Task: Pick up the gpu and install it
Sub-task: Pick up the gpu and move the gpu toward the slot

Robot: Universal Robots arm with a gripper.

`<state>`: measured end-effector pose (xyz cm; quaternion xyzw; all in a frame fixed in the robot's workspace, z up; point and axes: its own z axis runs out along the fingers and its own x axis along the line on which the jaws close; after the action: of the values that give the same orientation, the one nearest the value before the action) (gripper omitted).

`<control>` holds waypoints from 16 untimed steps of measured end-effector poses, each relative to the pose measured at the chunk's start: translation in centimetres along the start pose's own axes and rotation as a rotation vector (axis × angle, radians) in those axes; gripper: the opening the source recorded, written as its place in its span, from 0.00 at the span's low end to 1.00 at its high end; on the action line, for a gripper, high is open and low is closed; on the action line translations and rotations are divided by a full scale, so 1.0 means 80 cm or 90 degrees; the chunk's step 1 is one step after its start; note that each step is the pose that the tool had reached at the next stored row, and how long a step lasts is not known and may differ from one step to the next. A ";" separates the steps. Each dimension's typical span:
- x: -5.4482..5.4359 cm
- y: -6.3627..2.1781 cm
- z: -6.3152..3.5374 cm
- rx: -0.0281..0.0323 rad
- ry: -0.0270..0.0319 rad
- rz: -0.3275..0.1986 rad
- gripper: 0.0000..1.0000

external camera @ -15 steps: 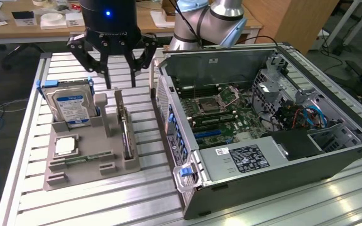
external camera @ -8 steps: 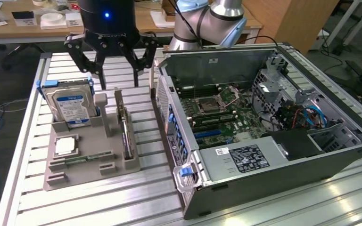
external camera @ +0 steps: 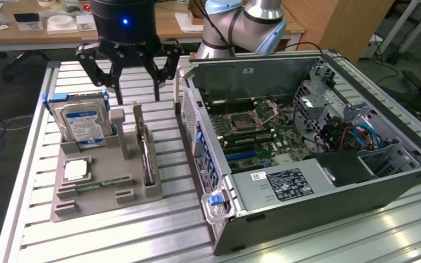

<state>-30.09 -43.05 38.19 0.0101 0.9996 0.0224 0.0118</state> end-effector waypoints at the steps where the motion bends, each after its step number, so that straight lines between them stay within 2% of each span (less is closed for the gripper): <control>1: 0.000 0.001 0.002 -0.0001 -0.0001 0.000 0.65; 10: 0.002 0.000 0.020 0.0014 -0.0001 0.000 0.65; 16: 0.002 0.000 0.024 0.0014 -0.0001 0.000 0.65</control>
<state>-30.24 -42.99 36.25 0.0099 0.9997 0.0213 0.0119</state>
